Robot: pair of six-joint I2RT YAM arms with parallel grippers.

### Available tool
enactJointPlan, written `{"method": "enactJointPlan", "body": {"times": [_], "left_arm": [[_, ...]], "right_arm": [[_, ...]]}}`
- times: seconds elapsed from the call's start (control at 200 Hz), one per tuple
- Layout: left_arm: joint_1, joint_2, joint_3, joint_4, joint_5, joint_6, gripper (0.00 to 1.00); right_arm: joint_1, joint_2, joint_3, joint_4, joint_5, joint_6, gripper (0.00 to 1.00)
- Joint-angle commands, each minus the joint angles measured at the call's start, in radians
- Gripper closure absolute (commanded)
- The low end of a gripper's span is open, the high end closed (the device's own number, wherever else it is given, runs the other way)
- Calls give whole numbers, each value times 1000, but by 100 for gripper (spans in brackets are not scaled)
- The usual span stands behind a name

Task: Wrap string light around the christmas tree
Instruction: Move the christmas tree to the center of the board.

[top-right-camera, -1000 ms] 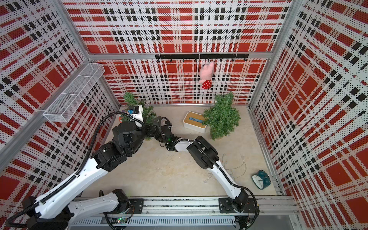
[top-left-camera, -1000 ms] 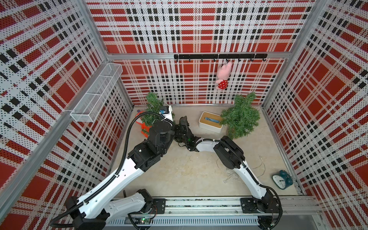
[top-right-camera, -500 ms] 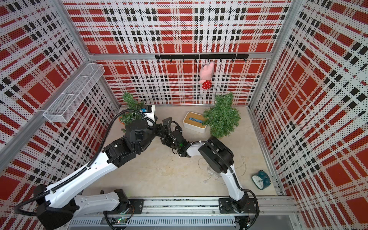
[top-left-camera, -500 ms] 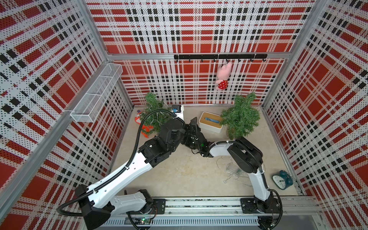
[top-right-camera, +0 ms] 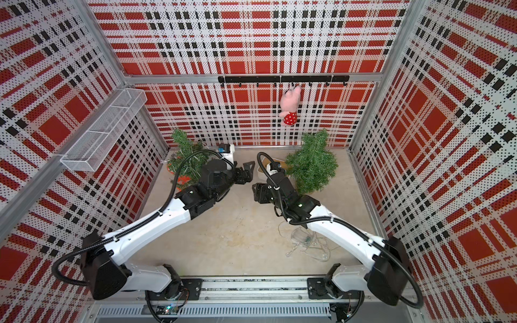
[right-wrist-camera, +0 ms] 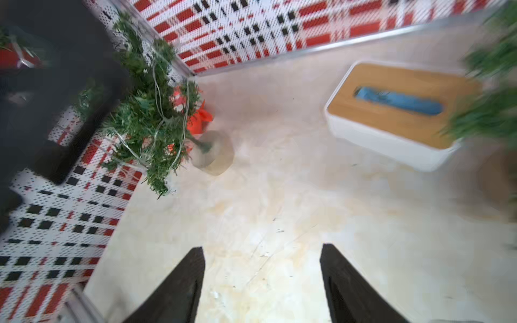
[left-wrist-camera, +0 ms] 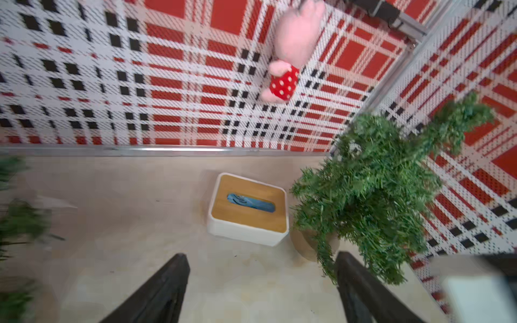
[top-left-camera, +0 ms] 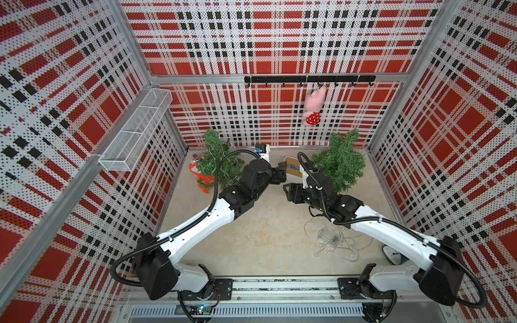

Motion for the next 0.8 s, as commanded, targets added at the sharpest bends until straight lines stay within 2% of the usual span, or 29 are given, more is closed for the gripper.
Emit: {"method": "enactJointPlan", "body": {"times": [0.0, 0.14, 0.326, 0.506, 0.646, 0.797], "left_arm": [[-66, 41, -60, 122, 20, -21, 14], [-102, 79, -95, 217, 51, -43, 14], [-118, 92, -94, 236, 97, -43, 14], [-101, 59, -165, 250, 93, -78, 15], [-81, 57, -212, 276, 117, -113, 17], [-79, 79, -202, 274, 139, -118, 18]], "right_arm": [[-79, -121, 72, -348, 141, -122, 26], [-288, -192, 119, -326, 62, -148, 21], [-463, -68, 260, -244, 9, -217, 8], [-513, 78, 363, -161, 89, -264, 5], [-522, 146, 363, -32, 123, -303, 6], [-526, 177, 305, 180, 122, -371, 10]]}}
